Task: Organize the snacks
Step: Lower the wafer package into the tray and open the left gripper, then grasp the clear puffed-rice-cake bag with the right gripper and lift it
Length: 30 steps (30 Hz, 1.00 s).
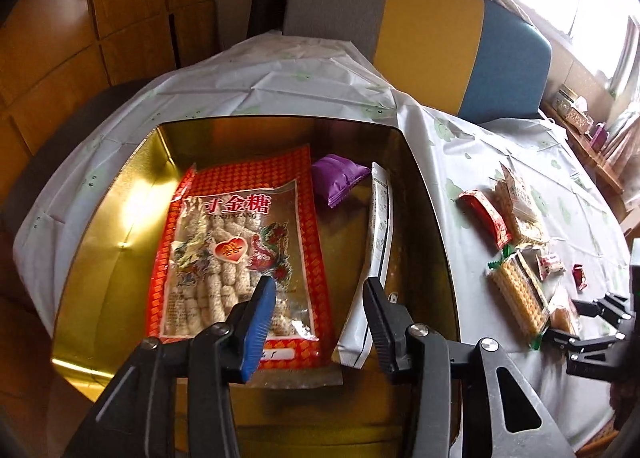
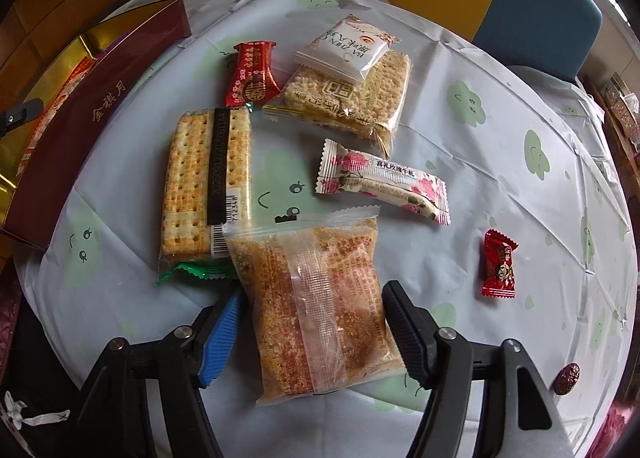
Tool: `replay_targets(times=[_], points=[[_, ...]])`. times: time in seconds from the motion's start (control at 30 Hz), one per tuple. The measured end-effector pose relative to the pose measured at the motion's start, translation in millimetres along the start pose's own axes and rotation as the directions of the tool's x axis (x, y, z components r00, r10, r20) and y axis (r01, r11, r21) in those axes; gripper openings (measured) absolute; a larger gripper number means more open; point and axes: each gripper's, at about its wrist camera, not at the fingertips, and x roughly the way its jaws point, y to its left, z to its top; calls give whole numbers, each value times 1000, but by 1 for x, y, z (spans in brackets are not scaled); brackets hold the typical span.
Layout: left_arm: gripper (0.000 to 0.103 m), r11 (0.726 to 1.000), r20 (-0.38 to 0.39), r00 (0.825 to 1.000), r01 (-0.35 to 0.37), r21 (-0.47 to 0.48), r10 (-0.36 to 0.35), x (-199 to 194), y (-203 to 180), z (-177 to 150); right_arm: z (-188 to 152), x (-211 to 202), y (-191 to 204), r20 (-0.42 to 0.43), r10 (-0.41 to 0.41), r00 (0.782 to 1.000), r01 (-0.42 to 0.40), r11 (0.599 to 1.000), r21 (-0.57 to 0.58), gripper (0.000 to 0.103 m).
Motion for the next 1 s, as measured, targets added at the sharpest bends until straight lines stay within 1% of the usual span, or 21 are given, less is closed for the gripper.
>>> replay_targets(times=[0.07,0.13,0.2,0.33,0.4,0.7,0.83,0.87,1.0], points=[[46,1000,7,1000,-9,12,9,-5,-1,-3,0,0,2,3,-8,1000,8,1000,-5,67],[49,1000,15,1000,-12,10,12,-9,0,-6,0,-1,4,3,-9,1000,9,1000,-3,66],[57,1000,19,1000,-20,6,20,-12,2,-8,-1,-1,3,0,-6,1000,6,1000,6,66],[59,999,28,999,-42,12,41,-16,5,-12,0,1,-5,-20,24,1000,-23,998,56,67],[67,998,32,998,-55,11,55,-18,7,-14,0,1,-7,-20,27,999,-26,998,61,67],[82,997,66,995,-78,-8,78,-30,19,-21,-3,2,-10,-1,18,1000,-18,998,65,67],[84,997,76,994,-74,-17,75,-34,24,-21,-7,0,-4,12,-10,1000,10,999,50,66],[85,997,77,994,-71,-25,73,-35,26,-21,-8,0,-2,15,-14,1000,14,999,47,65],[85,996,90,993,-79,-30,82,-38,30,-21,-10,-2,0,13,-20,1000,19,998,52,63]])
